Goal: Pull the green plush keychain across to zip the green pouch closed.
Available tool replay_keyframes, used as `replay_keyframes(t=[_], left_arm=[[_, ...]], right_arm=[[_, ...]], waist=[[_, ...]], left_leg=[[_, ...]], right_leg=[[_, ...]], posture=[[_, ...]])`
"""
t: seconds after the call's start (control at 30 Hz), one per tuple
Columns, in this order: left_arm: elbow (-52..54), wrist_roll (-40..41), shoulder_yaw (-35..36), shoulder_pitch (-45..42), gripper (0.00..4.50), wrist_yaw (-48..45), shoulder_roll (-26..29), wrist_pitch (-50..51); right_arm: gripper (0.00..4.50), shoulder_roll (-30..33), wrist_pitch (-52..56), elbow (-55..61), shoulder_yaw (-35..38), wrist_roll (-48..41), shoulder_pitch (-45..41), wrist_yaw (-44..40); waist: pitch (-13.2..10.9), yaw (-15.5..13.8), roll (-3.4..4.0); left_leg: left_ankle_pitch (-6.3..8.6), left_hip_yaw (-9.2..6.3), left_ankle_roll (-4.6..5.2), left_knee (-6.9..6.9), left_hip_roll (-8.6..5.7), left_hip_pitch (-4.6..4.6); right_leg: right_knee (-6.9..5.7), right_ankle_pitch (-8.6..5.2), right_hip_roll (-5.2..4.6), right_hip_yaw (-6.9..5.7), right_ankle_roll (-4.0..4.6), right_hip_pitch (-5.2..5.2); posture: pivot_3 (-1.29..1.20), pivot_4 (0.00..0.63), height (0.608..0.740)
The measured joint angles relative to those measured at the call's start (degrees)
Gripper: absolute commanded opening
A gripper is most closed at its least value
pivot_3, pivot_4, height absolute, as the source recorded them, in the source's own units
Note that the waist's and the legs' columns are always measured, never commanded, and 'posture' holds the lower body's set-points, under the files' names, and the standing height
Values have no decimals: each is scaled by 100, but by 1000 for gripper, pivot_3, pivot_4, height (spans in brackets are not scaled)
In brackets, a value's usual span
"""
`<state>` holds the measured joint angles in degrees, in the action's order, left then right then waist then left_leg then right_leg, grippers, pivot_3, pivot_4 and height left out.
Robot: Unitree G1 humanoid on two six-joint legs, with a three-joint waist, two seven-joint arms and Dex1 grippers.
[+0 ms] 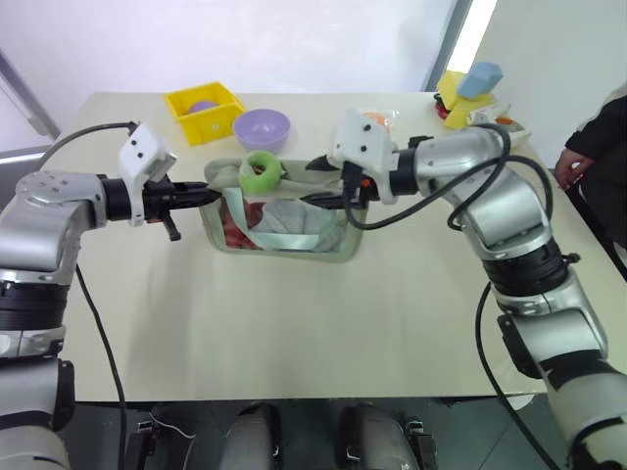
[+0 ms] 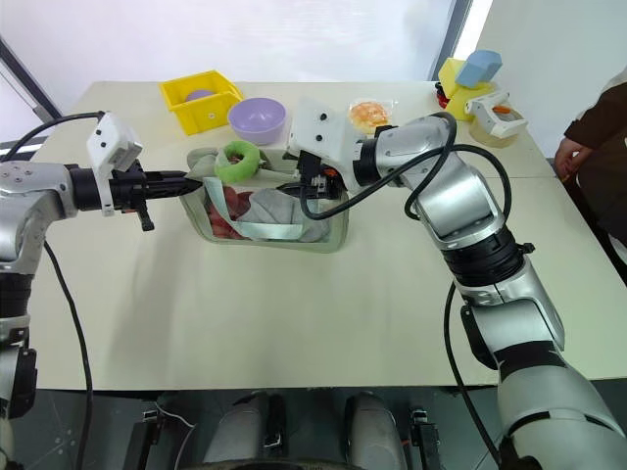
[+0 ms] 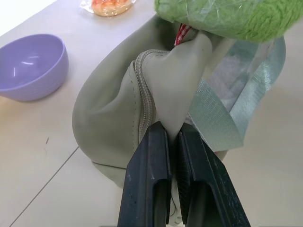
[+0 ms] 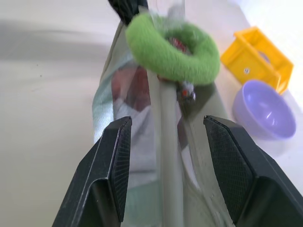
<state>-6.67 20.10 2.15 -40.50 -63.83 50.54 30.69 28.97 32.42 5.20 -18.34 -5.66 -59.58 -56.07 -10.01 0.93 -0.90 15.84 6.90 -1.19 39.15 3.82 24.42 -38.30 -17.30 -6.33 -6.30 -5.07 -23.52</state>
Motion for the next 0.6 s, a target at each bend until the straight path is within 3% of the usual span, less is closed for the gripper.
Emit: replay_keyframes(t=[0.23,0.6], left_arm=[[8,6,-62,-47,92,2,-2,19],[9,4,-80,-73,92,28,-3,45]], right_arm=[[2484,-535,-789,-233,-422,502,-234,281],[2484,-806,-1879,-1233,-772,1217,-240,499]], waist=[[0,-15,0],[0,-3,0]], left_leg=[[0,0,0,1,0,1],[0,0,-1,1,0,1]], right_leg=[[1,0,0,0,0,1],[0,0,0,0,0,1]], posture=[[0,150,739],[0,150,739]])
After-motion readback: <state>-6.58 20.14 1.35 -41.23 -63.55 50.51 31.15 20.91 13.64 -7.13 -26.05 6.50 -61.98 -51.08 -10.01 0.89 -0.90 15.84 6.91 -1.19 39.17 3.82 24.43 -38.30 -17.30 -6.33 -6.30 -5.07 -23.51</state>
